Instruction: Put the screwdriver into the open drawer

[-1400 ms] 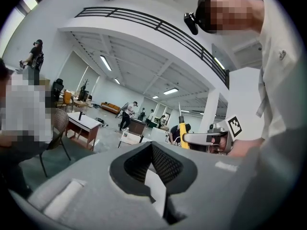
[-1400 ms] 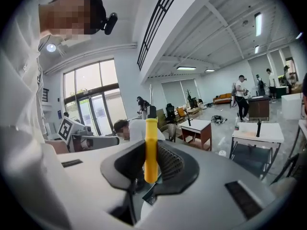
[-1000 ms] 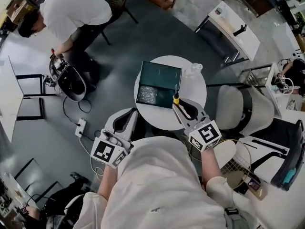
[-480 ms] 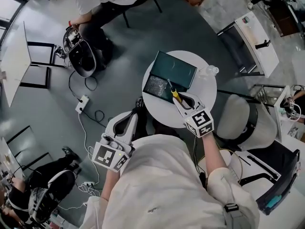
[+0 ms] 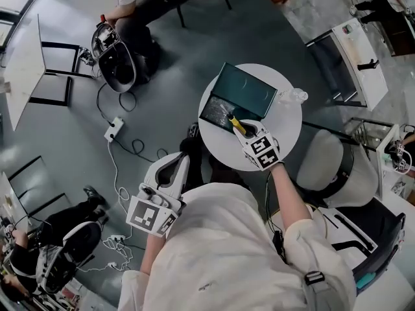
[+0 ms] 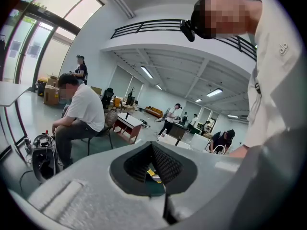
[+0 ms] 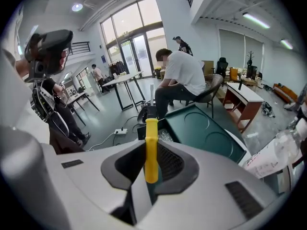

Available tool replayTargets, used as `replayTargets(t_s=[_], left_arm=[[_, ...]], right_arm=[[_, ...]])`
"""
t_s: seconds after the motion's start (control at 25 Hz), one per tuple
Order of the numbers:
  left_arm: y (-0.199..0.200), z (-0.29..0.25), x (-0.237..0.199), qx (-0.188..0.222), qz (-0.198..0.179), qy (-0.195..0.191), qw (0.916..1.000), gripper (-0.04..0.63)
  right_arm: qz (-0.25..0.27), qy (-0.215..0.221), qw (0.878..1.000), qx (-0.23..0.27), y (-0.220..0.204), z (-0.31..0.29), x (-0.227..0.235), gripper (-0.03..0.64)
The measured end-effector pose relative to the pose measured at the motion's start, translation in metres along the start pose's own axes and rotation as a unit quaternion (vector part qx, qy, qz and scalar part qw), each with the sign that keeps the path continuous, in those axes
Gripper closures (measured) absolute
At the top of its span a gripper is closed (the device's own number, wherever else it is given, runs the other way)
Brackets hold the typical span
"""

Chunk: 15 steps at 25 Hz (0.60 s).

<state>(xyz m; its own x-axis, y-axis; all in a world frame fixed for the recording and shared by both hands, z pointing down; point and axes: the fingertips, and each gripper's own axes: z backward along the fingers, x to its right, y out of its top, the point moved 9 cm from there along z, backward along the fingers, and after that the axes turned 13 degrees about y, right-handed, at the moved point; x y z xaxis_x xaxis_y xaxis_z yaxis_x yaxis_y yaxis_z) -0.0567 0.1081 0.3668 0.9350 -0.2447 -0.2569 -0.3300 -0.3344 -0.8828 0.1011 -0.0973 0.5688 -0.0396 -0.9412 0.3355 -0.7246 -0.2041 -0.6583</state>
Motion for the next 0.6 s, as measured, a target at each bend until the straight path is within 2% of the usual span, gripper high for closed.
replayTargets(t_s=[0.32,0.48,0.6], left_arm=[[-0.01,0.016,-0.016,-0.008,0.016,0.04,0.999,0.584],[-0.011,0.02,-0.022,-0.009,0.022,0.049,0.9985,0.584],[-0.009,0.021,-0.028,-0.007,0.023,0.052,0.9983,0.584]], right_arm=[[-0.007,0.003,0.997,-0.079,-0.029,-0.052,0.021,0.548],[-0.016,0.004,0.992,-0.122,-0.035,-0.069,0.029,0.548],[-0.025,0.0,0.991,-0.135,-0.035,-0.081,0.037,0.548]])
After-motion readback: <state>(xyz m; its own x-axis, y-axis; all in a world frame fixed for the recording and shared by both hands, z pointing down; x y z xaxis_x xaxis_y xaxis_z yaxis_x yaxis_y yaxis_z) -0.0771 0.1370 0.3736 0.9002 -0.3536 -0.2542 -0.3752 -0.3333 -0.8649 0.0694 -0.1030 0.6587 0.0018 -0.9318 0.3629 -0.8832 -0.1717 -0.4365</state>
